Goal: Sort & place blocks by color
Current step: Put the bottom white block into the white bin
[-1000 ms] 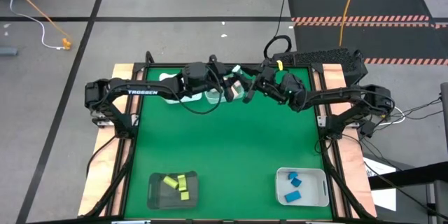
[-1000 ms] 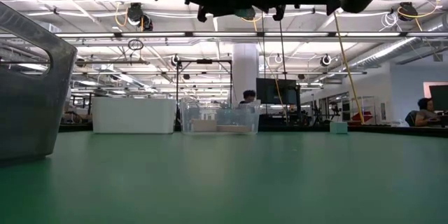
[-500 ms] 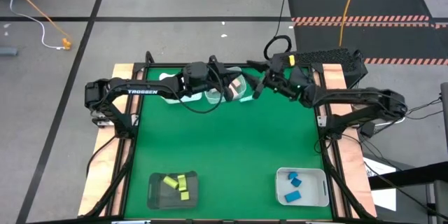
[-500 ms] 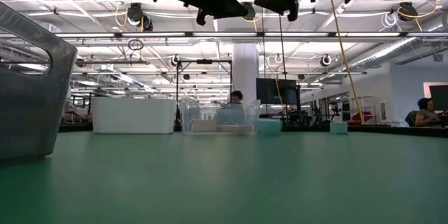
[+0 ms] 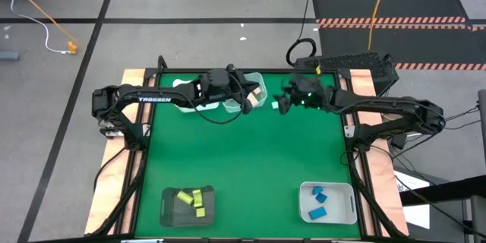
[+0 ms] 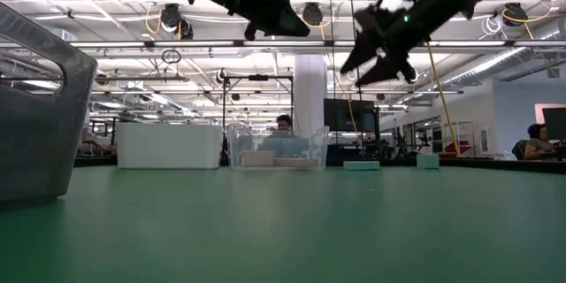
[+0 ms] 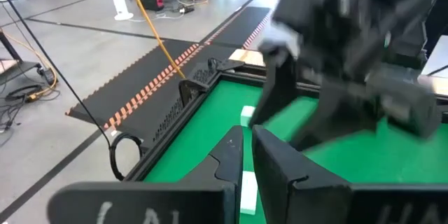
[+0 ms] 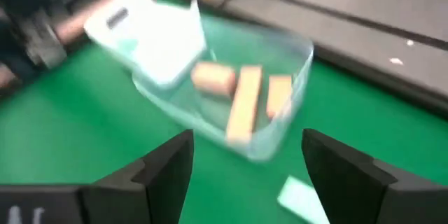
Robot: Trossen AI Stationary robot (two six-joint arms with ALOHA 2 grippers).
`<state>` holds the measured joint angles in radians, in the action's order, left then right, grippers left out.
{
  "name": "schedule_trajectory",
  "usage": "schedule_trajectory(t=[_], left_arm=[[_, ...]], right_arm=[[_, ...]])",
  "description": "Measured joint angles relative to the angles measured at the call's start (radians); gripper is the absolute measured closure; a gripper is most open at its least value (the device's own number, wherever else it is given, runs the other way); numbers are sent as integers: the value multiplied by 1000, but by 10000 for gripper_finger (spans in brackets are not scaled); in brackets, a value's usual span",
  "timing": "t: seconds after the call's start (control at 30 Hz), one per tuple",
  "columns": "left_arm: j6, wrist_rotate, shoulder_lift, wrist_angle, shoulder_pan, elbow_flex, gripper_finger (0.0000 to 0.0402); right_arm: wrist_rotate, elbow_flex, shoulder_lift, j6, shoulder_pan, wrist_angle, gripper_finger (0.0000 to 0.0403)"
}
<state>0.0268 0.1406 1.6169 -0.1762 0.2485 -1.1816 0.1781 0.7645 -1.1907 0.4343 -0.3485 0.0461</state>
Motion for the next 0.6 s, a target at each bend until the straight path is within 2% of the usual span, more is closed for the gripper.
schedule_trajectory(t=[0.17, 0.37, 0.6], left_arm=[[16, 0, 0, -1, 0, 0, 346], [18, 0, 0, 0, 0, 0, 317], [-4, 0, 0, 12, 0, 0, 301]], right_arm=[[-79, -41, -110, -101, -12, -5, 149], [-128, -41, -218, -419, -56, -18, 149], [-235, -41, -322, -474, -182, -29, 149]])
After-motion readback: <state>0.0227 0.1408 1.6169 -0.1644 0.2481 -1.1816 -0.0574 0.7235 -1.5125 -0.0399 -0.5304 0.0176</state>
